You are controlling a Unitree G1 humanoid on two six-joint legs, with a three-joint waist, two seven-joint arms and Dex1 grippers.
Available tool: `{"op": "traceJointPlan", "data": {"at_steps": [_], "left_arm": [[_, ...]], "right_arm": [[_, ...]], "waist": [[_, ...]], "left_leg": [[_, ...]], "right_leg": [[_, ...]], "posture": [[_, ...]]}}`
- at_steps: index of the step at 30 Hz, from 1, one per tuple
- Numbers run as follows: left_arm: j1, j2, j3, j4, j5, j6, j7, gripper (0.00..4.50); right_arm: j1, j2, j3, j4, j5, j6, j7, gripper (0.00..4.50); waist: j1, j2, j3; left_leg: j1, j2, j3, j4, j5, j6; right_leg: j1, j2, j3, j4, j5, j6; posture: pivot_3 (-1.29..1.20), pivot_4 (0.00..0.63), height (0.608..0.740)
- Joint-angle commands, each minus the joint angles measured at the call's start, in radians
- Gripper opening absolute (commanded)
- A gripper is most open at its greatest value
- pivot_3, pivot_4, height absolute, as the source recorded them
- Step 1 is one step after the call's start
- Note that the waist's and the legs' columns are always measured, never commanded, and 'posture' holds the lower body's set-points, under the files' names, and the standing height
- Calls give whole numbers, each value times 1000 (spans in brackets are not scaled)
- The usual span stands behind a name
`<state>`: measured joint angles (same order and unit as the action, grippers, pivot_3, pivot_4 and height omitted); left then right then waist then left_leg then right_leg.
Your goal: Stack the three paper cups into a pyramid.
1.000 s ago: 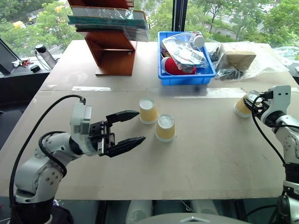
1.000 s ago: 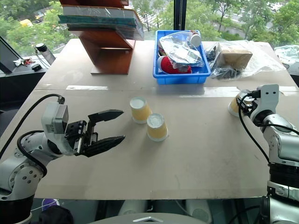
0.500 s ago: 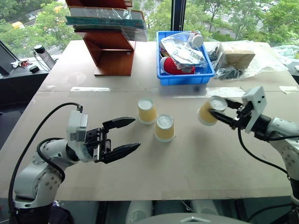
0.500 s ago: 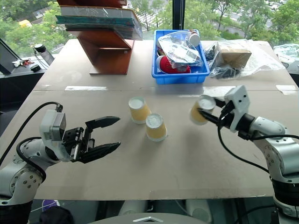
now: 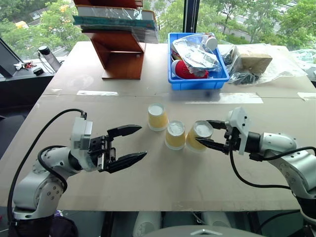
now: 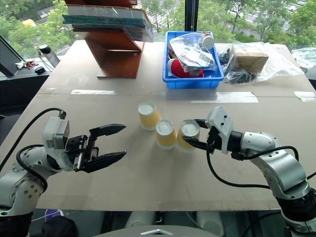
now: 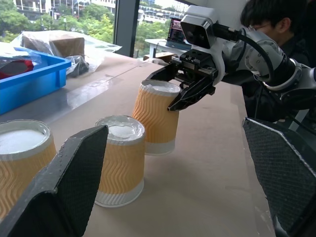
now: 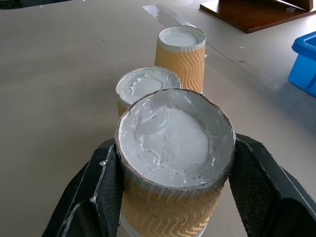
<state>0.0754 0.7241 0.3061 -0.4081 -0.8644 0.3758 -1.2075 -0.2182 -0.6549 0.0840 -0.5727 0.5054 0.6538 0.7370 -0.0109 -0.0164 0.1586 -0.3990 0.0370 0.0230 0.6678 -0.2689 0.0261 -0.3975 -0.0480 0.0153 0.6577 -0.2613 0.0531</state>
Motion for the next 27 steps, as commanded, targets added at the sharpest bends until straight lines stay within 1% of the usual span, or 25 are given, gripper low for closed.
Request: {"op": "traceJointPlan", "data": {"at_steps": [1,10,16,17,18,19,20,24,27], "left_arm": [[-2,12,28,-18,-2,-15,-6,4500],[0,10,27,-23,-1,-16,-1,4500],[-7,13,26,-41,-4,-4,24,4500],[-8,13,25,-42,-4,-2,29,4500],[-9,14,25,-42,-5,0,32,4500],[-9,14,25,-43,-5,1,35,4500],[-11,15,25,-43,-5,3,41,4500],[-36,8,24,-23,8,21,108,4500],[-71,2,23,18,22,45,174,4500]], "right_arm": [[9,6,19,8,-37,-57,10,2570],[43,33,69,87,-128,-158,7,2570],[22,28,97,99,-155,-144,23,2570],[17,31,94,99,-149,-139,26,3298],[14,33,91,96,-143,-134,30,3634],[11,32,88,91,-137,-129,34,4098],[8,31,86,84,-133,-124,37,4413],[4,19,68,51,-112,-110,52,4413],[9,1,23,11,-82,-118,68,4413]], "waist": [[0,0,0],[0,0,0],[-1,0,0],[-1,0,0],[-1,0,0],[-1,0,0],[0,0,0],[0,0,0],[1,0,0]], "left_leg": [[0,0,0,0,0,0],[0,0,0,0,0,0],[0,0,0,0,0,0],[1,0,0,0,0,0],[1,0,0,0,0,0],[1,0,0,0,0,0],[1,0,0,0,0,0],[0,0,0,0,0,0],[1,0,0,0,0,0]], "right_leg": [[0,0,0,0,0,0],[0,0,0,0,0,0],[0,0,0,0,0,0],[0,0,0,0,0,0],[0,0,0,1,0,0],[0,0,0,1,0,0],[0,0,0,1,0,0],[0,0,0,0,0,0],[0,0,0,1,0,0]], "posture": [[0,150,740],[0,150,740],[0,150,740],[0,150,740],[0,150,740],[0,150,740],[0,150,740],[0,150,740],[0,150,740]]}}
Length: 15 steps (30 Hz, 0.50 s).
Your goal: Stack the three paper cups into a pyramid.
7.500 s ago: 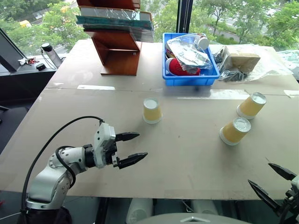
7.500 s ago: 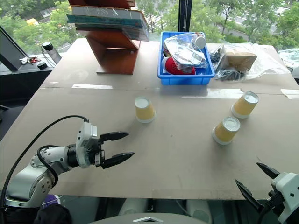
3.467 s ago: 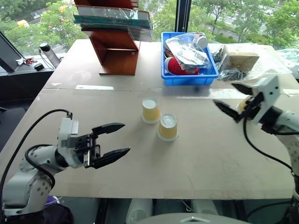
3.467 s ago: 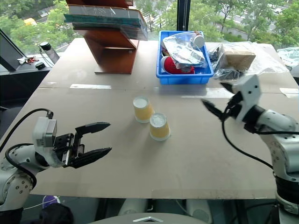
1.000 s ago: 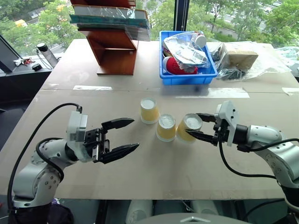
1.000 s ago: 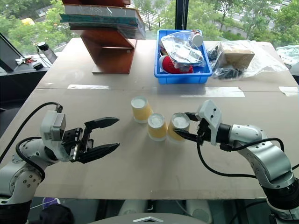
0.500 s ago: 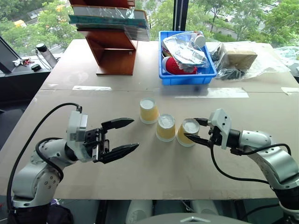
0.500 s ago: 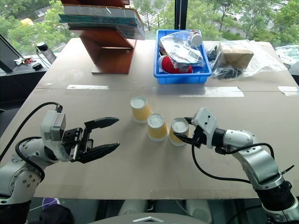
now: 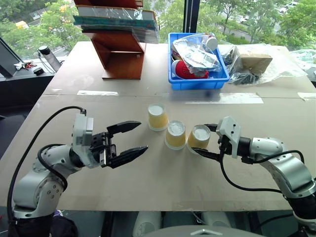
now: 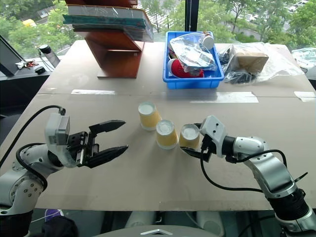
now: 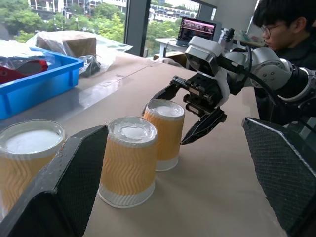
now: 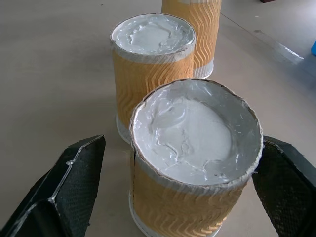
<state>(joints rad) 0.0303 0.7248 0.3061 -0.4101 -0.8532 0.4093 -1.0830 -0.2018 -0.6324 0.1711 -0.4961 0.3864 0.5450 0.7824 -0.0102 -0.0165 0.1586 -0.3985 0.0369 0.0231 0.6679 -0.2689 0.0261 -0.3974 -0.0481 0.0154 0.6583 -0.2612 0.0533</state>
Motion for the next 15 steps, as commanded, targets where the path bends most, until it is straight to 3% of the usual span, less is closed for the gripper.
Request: {"op": "traceJointPlan", "data": {"at_steps": [1,8,15], "left_arm": [[-39,-2,23,36,18,12,67,4500],[-137,-2,-18,165,119,7,130,4500],[-282,-25,-164,303,267,-43,102,4500]], "right_arm": [[-5,-30,-79,-76,44,-19,30,4413],[65,-75,-243,-165,189,-73,114,4413],[155,-113,-401,-252,411,-28,137,4413]], "waist": [[1,0,0],[1,-1,0],[8,-2,1]], "left_leg": [[0,0,0,0,0,0],[0,0,0,0,0,0],[0,0,0,0,0,0]], "right_leg": [[0,0,0,0,0,0],[0,0,0,0,0,0],[0,0,-1,0,0,0]], "posture": [[0,150,740],[0,150,740],[0,150,740]]}}
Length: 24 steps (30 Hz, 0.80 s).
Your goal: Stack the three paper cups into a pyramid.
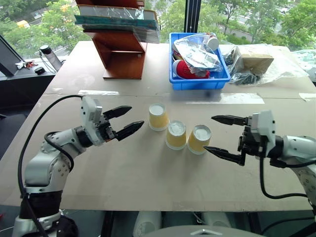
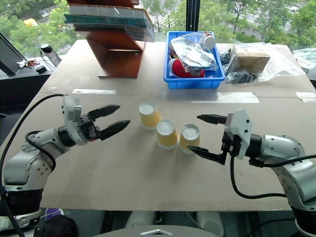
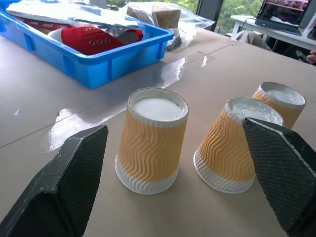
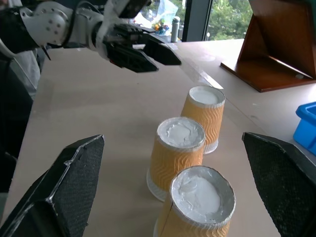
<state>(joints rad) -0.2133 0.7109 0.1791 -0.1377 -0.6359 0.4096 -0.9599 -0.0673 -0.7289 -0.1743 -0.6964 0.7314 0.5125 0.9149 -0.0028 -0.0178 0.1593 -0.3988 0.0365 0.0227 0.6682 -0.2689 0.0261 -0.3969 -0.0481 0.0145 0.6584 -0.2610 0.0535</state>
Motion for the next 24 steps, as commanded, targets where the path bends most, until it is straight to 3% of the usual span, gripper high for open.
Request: {"op": "traceJointPlan", "data": {"at_steps": [1,18,24], "left_arm": [[-52,-19,-47,48,62,-49,-23,4500],[-267,-137,-170,358,221,-228,-143,4500],[-305,-173,-184,437,251,-286,-177,4500]], "right_arm": [[30,-23,-60,-58,71,6,0,4413],[194,-40,-190,-185,134,-39,-76,4413],[245,-39,-307,-190,222,-43,-100,4413]], "waist": [[-1,0,0],[-1,-1,0],[-1,-2,0]], "left_leg": [[0,0,0,0,0,0],[0,-1,0,1,0,0],[0,-1,0,1,0,0]], "right_leg": [[0,0,0,0,0,0],[0,1,0,0,0,0],[0,1,0,1,0,0]], "posture": [[0,150,740],[0,150,740],[0,150,740]]}}
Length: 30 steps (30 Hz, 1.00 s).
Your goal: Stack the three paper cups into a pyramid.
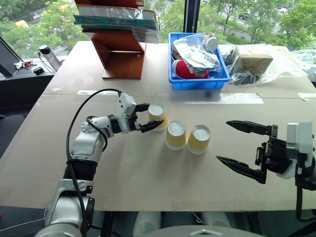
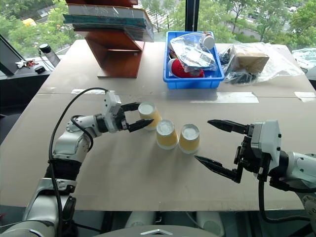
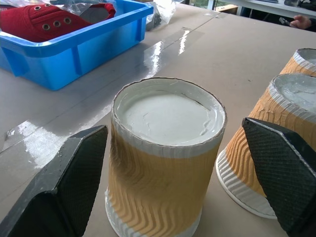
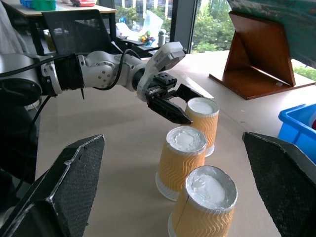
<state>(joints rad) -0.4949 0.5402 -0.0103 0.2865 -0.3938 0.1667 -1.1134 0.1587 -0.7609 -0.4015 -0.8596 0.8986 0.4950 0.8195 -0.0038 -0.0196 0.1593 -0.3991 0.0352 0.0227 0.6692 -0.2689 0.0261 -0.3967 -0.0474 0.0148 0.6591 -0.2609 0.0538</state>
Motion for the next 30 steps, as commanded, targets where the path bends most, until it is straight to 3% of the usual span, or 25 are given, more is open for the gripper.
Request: {"op": "traceJointPlan", "data": {"at_steps": [1,4,7,25,28,30], "left_arm": [[-29,-7,5,23,13,-48,-26,4500],[-51,-16,8,82,27,-81,-47,4500],[-67,-25,12,135,39,-121,-61,4500],[-179,-74,37,458,74,-303,-141,4500],[-179,-76,42,463,70,-309,-150,3058],[-169,-76,48,446,62,-305,-155,2640]], "right_arm": [[31,-13,-106,-19,69,-26,6,4413],[88,-44,-254,29,136,-19,74,4413],[96,-71,-303,43,190,-12,87,4413],[-55,-220,-212,268,100,-11,282,4413],[-72,-213,-196,265,88,-11,281,4500],[-76,-205,-180,257,81,-5,268,4500]], "waist": [[0,0,0],[3,0,0],[5,-1,0],[6,-1,0],[6,-1,0],[6,-1,0]], "left_leg": [[0,0,0,0,0,0],[0,0,0,0,0,0],[0,-2,0,0,0,0],[0,-3,-1,1,0,0],[0,-3,-1,1,0,0],[0,-3,-1,1,0,0]], "right_leg": [[0,0,0,0,0,0],[0,0,0,0,0,0],[1,0,0,0,0,0],[1,0,-1,1,0,0],[1,0,-1,1,0,0],[1,0,-1,1,0,0]], "posture": [[0,150,740],[0,150,740],[0,150,740],[0,150,740],[0,150,740],[0,150,740]]}}
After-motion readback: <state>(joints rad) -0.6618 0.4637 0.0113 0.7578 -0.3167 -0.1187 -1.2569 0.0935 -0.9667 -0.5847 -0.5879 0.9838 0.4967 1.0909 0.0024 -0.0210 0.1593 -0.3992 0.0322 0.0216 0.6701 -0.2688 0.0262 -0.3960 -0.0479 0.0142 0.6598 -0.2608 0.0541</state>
